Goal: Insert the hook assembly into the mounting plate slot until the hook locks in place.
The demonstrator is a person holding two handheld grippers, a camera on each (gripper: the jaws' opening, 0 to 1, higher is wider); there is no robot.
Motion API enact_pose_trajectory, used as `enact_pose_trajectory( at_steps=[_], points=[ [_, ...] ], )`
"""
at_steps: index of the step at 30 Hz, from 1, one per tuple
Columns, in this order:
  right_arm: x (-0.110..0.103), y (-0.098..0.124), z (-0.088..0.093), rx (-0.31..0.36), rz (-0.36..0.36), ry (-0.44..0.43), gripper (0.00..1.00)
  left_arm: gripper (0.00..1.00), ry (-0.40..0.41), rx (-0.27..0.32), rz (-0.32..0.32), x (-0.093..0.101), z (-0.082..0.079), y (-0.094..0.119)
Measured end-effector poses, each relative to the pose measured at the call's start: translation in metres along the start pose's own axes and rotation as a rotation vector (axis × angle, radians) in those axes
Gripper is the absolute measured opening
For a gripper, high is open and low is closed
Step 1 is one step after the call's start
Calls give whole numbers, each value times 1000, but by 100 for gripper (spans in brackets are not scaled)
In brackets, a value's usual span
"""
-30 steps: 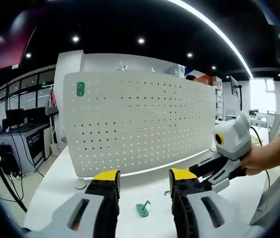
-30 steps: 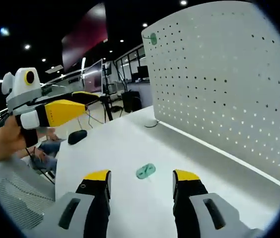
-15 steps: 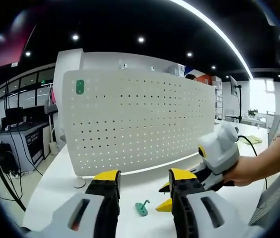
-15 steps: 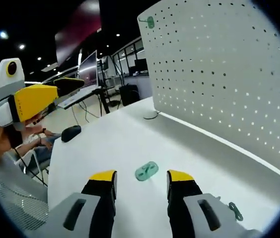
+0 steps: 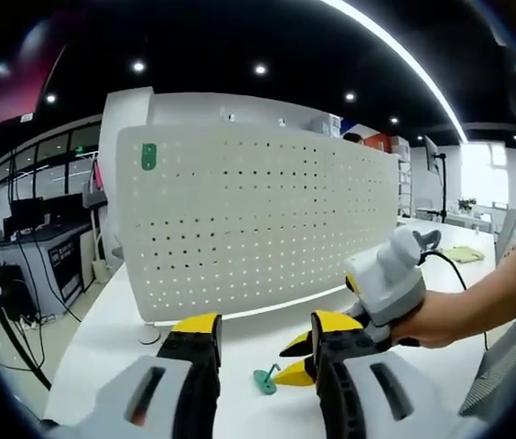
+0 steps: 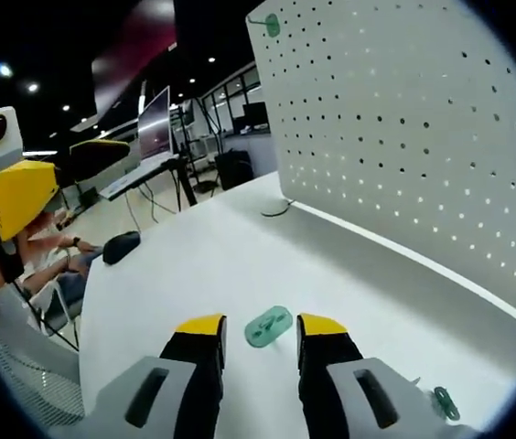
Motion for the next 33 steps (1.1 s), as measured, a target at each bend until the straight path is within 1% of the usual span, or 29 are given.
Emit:
enact_pose_trajectory(
  at_steps=[2, 6, 8, 9, 11, 13, 14, 15, 18, 21, 24, 28, 31, 33],
  points=[
    [0, -1, 0, -3, 1, 0, 30, 40, -8, -29, -20, -5, 5, 0],
    [1, -2, 1, -7, 0, -4, 29, 40, 0, -86, -39, -10, 14, 2],
    [2, -3, 1, -10, 1, -5, 29, 40, 11, -96, -47, -12, 16, 2],
    [2, -3, 1, -10, -1, -8, 29, 40, 11, -98, -48, -12, 16, 2],
    [2, -4, 2, -13, -1, -10, 29, 40, 13, -135, -47, -13, 21, 3],
    [1, -5, 3, -15, -3, -11, 29, 40, 26, -151, -33, -11, 23, 3],
    [1, -5, 3, -16, -5, -13, 29, 40, 28, -155, -24, -10, 22, 3],
    [1, -5, 3, -16, -5, -13, 28, 40, 18, -177, -9, -7, 24, 5],
    [1, -6, 2, -12, -6, -14, 28, 40, -25, -199, 23, -3, 26, 8],
    [0, -7, 2, -10, -5, -16, 27, 38, -66, -244, 93, 4, 32, 13],
    [-1, -7, 1, -9, -6, -14, 26, 36, -88, -250, 123, 7, 31, 15],
    [0, -7, 1, -14, 0, -15, 24, 37, -103, -259, 163, 8, 30, 19],
    [1, -6, 1, -21, 3, -17, 23, 37, -126, -261, 223, 13, 26, 23],
    [1, -6, 1, -21, 2, -19, 23, 38, -165, -256, 269, 16, 23, 25]
  ],
)
Point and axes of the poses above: the point that each gripper's makers call its tool centre point, and the gripper's own axes: y roughly backward along the fingers, x roughly to its right, z roughly out of its underside, the point moved 3 cm from there along y, roughly backward along the fingers, and after that the axes turned 13 degrees about -z, right-handed, at the moved point
